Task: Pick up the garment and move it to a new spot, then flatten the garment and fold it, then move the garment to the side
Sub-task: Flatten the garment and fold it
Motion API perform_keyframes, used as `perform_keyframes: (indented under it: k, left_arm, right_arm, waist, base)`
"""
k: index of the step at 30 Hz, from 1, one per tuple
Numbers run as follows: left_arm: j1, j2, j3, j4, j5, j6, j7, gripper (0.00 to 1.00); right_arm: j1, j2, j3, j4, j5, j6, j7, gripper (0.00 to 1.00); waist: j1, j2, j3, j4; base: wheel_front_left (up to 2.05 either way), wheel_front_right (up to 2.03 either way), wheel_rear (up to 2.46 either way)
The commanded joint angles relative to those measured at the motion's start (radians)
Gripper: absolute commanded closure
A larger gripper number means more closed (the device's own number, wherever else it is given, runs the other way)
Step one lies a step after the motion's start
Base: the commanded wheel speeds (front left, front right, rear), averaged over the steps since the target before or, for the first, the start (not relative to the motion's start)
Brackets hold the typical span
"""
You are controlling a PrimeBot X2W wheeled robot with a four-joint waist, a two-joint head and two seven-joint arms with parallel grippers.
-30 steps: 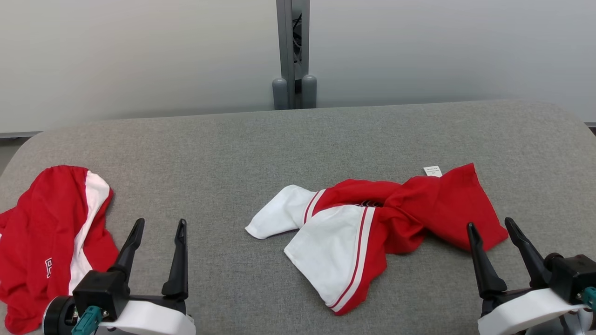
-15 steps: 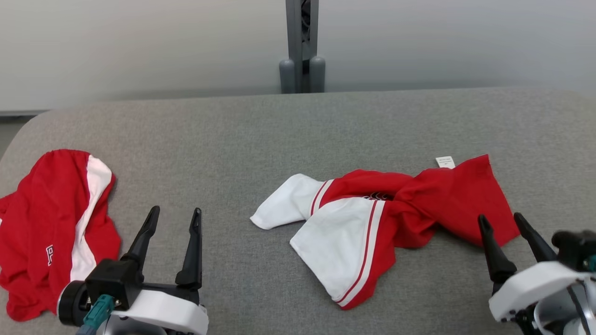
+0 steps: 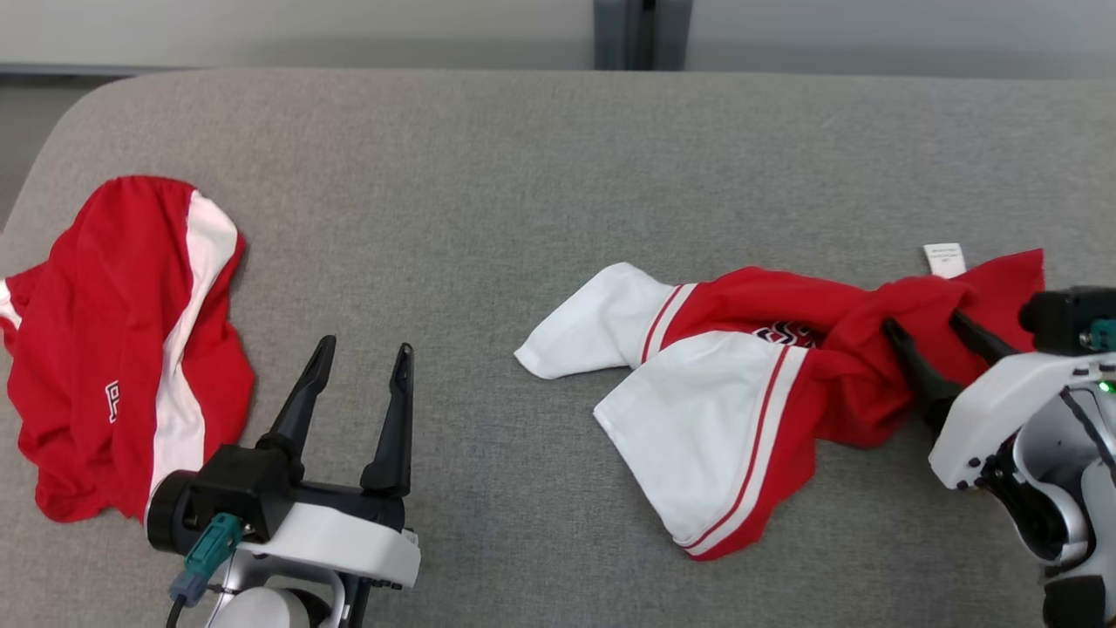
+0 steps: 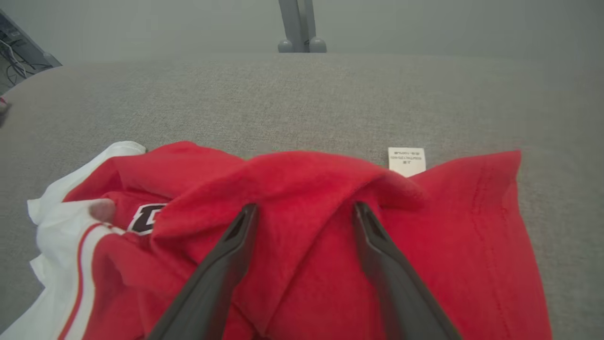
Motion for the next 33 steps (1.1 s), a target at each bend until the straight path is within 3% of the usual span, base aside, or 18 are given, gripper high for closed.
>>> perform_keyframes:
  k: [1,3,4,5,6,7,13,23,27,33]
  left_arm:
    - [-0.019,-0.001,0.002,0.005,-0.007,-0.004,-0.005,0.00]
    - [-0.030,-0.004,0.000,0.021,-0.009,-0.010,-0.015,0.00]
    - [-0.036,-0.007,0.000,0.028,-0.008,-0.012,-0.019,0.00]
    - [-0.042,-0.009,0.000,0.035,-0.009,-0.015,-0.023,0.00]
    - [-0.047,-0.012,0.000,0.041,-0.011,-0.017,-0.027,0.00]
    - [-0.049,-0.014,0.001,0.046,-0.012,-0.018,-0.030,0.00]
    - [-0.065,-0.015,0.009,0.069,-0.016,-0.021,-0.049,0.00]
    - [-0.062,0.010,0.027,0.064,-0.016,-0.010,-0.051,0.00]
    - [-0.057,0.022,0.029,0.054,-0.015,-0.007,-0.041,0.00]
    - [-0.061,0.039,0.034,0.042,-0.013,0.000,-0.026,0.00]
  right_arm:
    - [-0.012,-0.009,0.003,0.004,0.013,0.000,0.011,0.00]
    - [-0.036,-0.035,0.024,0.010,0.031,0.000,0.041,0.00]
    - [-0.045,-0.043,0.031,0.010,0.042,0.000,0.052,0.05]
    - [-0.052,-0.052,0.042,0.009,0.047,0.000,0.060,0.19]
    - [-0.058,-0.060,0.045,0.006,0.055,0.000,0.063,0.73]
    - [-0.061,-0.064,0.050,0.001,0.060,0.000,0.066,1.00]
    - [-0.046,-0.053,0.013,-0.067,0.042,0.000,-0.022,1.00]
    - [0.196,0.129,-0.191,-0.258,-0.026,0.000,-0.241,1.00]
    - [0.289,0.174,-0.245,-0.199,-0.017,0.000,-0.301,1.00]
    - [0.329,0.190,-0.248,-0.046,0.007,0.000,-0.385,1.00]
  waist:
    - [0.0000,0.0000,0.024,0.019]
    - [0.0000,0.0000,0.033,0.024]
    - [0.0000,0.0000,0.037,0.025]
    - [0.0000,0.0000,0.040,0.026]
    - [0.0000,0.0000,0.042,0.026]
    - [0.0000,0.0000,0.044,0.025]
    - [0.0000,0.0000,0.047,0.006]
    - [0.0000,0.0000,0.028,-0.067]
    - [0.0000,0.0000,0.024,-0.092]
    - [0.0000,0.0000,0.025,-0.117]
  base:
    - [0.00,0.00,0.00]
    - [0.00,0.00,0.00]
    - [0.00,0.00,0.00]
    - [0.00,0.00,0.00]
    - [0.00,0.00,0.00]
    - [0.00,0.00,0.00]
    - [0.00,0.00,0.00]
    - [0.00,0.00,0.00]
    - [0.00,0.00,0.00]
    - [0.00,0.00,0.00]
